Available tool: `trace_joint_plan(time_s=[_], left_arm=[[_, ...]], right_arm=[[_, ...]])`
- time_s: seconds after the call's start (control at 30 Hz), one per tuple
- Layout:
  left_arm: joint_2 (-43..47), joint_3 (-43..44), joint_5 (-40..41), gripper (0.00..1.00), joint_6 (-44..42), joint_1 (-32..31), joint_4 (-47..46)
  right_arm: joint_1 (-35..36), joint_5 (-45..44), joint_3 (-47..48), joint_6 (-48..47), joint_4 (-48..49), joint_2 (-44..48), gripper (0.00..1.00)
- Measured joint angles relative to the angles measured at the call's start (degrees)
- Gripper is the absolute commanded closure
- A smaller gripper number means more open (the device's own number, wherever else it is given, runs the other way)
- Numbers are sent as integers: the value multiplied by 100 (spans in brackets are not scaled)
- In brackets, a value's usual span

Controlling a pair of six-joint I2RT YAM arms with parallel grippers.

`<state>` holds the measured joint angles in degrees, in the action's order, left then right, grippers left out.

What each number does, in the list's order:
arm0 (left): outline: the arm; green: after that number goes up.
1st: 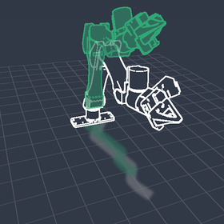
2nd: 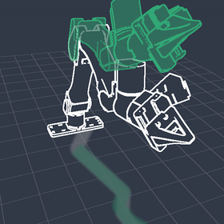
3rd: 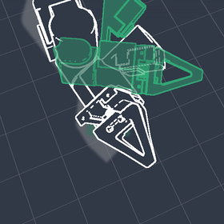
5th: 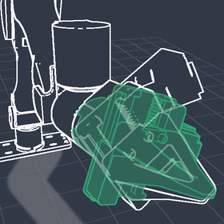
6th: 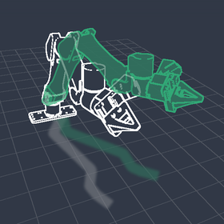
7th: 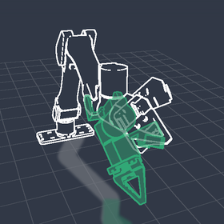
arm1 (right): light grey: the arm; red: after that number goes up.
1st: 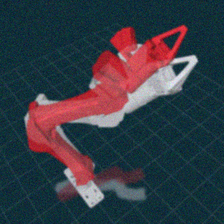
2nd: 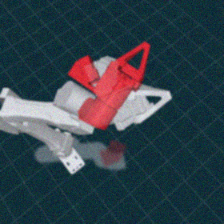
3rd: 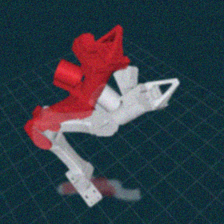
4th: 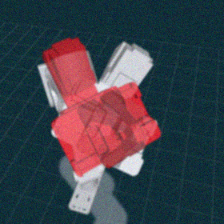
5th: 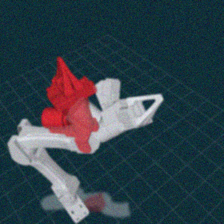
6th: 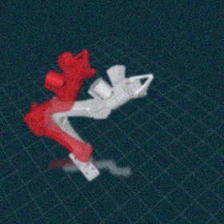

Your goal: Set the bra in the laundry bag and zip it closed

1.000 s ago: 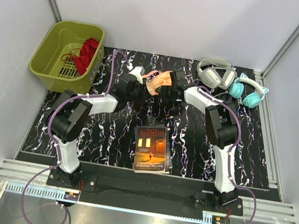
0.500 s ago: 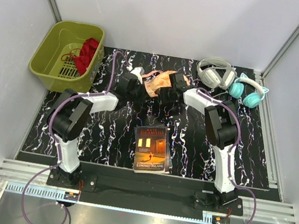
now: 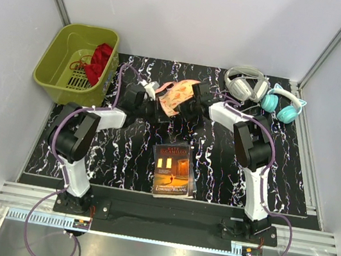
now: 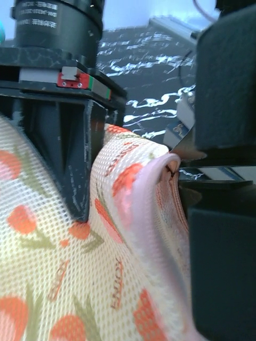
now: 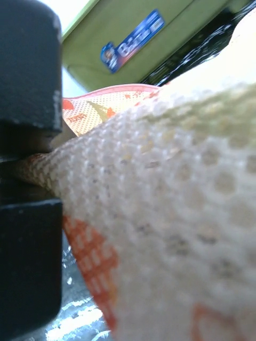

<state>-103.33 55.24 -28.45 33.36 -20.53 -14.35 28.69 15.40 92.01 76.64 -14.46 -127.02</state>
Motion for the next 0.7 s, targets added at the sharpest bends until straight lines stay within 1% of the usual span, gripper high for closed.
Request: trace_joint_plan(time_s=[0.17, 0.37, 0.5, 0.57, 0.6, 0.7], left_arm=[[0, -374, -140, 100, 321, 37, -437], [0, -420, -264, 100, 575, 105, -634], [-17, -398, -442, 100, 713, 173, -669], [-66, -361, -538, 100, 730, 254, -564], [-107, -345, -570, 100, 752, 319, -487], [-334, -229, -675, 100, 863, 492, -337]], right_arm=[[-33, 227, -223, -385, 319, 0, 100], [-111, 487, -260, -654, 546, -4, 100], [-146, 699, -173, -938, 605, -55, 58], [-240, 732, -168, -994, 636, -66, 48], [-352, 769, -190, -997, 660, -66, 41], [-769, 835, -407, -859, 883, -57, 34]])
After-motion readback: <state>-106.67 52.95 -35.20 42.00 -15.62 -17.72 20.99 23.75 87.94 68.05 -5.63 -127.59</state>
